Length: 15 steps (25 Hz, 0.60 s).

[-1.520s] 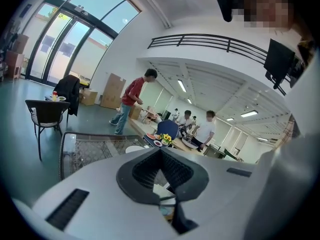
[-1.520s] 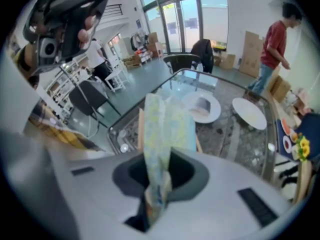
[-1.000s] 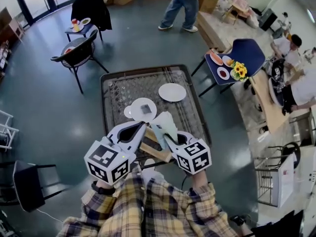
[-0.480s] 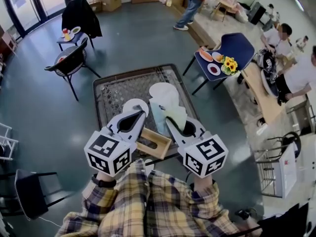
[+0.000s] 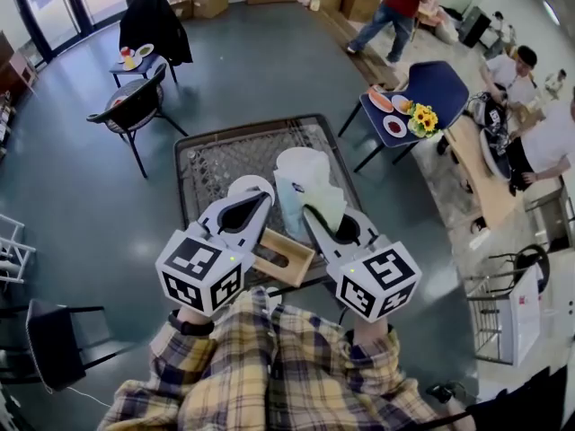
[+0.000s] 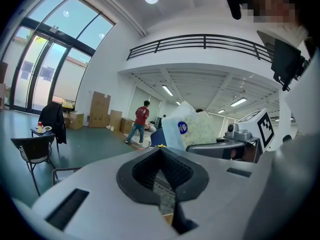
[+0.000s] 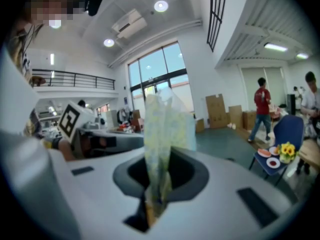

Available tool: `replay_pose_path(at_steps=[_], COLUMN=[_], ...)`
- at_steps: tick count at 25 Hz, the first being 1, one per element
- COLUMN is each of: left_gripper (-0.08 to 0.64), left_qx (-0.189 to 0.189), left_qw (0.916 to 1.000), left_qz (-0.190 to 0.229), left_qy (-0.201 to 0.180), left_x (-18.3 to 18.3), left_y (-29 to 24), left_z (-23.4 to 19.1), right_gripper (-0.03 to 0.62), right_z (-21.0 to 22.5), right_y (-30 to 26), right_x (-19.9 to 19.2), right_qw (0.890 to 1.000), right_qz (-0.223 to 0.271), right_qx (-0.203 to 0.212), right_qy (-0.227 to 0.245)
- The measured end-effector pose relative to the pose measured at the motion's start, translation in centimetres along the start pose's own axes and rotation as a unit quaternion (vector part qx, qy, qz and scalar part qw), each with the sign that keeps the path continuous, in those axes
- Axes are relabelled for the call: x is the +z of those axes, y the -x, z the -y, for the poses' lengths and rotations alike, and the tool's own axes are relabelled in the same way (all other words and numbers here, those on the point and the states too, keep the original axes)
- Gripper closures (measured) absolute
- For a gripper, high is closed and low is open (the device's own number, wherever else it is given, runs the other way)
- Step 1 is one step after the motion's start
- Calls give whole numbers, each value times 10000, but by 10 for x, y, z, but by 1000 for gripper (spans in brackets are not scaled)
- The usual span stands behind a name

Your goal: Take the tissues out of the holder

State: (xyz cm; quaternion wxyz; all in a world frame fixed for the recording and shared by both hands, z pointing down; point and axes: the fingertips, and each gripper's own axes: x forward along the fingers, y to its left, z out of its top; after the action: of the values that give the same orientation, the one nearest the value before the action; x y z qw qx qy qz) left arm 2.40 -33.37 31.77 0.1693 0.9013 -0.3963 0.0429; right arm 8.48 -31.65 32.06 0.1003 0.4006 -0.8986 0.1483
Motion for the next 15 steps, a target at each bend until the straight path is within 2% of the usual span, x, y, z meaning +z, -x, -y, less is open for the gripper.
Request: replay_pose_path(at_steps=[15], left_gripper=[545], left_qx=[226], left_qw=[9997], left_qz=[-40], left_qy=[38], left_x=[-2], left_y=[9], left_z=[-14], right_gripper=[541], right_z=[-4], right_y=[-7], right_x=[2], right_qw=[9998], right_qz=[42], right_qx=[172], right_qy=[-35])
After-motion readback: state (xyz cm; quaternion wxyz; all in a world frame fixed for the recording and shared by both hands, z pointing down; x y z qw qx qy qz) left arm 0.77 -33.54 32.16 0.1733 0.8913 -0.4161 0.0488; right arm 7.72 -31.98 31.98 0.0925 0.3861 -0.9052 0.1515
